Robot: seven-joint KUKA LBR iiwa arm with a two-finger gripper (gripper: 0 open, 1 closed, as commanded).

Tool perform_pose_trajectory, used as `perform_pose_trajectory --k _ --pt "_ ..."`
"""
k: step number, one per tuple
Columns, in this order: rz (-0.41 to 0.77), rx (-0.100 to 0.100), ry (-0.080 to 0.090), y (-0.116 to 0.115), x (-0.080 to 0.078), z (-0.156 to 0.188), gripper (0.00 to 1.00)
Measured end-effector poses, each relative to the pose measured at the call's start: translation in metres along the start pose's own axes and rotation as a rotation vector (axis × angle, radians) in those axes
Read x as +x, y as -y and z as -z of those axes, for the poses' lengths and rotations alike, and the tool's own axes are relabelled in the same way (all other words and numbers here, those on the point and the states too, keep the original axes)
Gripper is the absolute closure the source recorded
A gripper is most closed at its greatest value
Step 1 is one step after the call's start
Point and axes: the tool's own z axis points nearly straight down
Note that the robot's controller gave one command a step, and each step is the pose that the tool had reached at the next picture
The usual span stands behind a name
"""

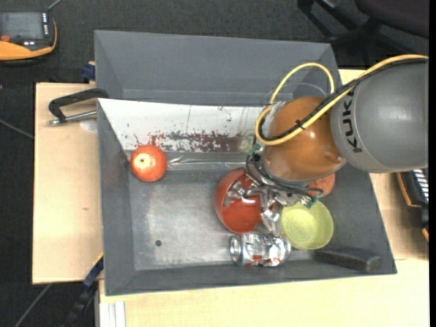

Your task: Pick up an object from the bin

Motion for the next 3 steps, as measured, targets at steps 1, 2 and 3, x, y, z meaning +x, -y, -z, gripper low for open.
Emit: perform_pose_trajectory --k 1,2,3 --pt "0.0 -0.002 -0.001 -0.001 0.001 -0.002 1.0" --pt "0.0 0.002 0.002 0.001 0.0 0.001 0.0" --pt "0.166 0.006 0.011 -0.018 -0.028 0.053 0.0"
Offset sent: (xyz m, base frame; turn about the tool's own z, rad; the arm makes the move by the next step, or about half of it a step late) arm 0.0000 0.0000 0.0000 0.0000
